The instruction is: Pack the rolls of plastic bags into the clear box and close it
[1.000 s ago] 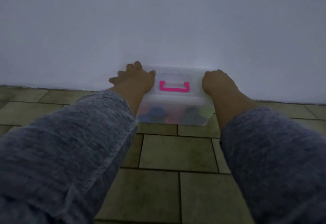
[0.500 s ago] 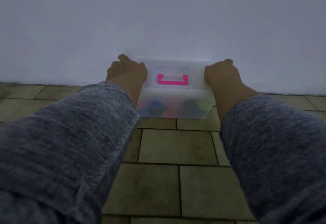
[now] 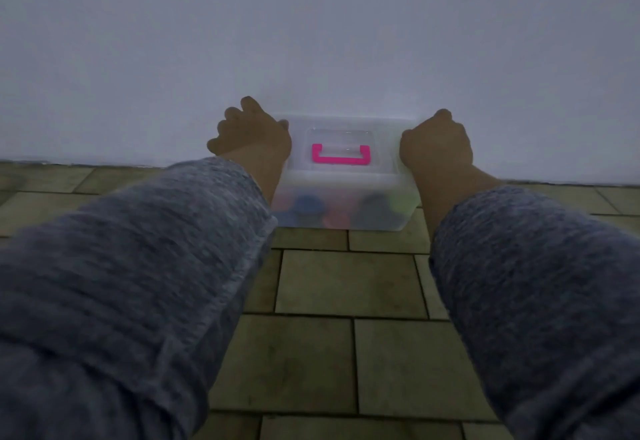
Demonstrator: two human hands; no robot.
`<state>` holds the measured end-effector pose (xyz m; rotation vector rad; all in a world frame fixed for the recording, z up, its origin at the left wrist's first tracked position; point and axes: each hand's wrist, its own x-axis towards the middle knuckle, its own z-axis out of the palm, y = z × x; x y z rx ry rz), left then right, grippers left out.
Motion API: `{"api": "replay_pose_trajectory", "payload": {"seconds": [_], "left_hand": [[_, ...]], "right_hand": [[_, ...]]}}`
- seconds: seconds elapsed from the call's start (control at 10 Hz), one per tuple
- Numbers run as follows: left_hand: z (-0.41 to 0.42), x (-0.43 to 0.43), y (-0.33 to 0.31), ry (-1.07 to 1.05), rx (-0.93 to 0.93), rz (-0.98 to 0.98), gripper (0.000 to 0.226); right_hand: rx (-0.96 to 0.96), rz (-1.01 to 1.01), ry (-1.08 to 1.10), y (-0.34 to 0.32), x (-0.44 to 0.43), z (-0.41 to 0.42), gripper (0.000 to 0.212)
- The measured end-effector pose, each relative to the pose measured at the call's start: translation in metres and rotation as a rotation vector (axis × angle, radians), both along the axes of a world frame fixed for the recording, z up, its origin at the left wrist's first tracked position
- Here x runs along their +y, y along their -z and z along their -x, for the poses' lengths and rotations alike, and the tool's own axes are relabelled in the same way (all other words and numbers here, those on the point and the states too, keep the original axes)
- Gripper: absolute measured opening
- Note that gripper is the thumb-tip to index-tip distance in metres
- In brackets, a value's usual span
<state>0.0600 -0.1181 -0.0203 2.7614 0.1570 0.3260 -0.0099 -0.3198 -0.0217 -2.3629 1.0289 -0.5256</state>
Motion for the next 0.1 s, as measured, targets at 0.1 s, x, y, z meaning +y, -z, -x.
{"api": "replay_pose_trajectory", "payload": {"seconds": [0.1], "left_hand": [[-0.0073, 0.0059, -0.0213, -0.023, -0.013, 0.081, 0.073]], "right_hand": [[-0.043, -0.095, 0.009, -0.0176, -0.0063, 0.0008, 0.055]]}}
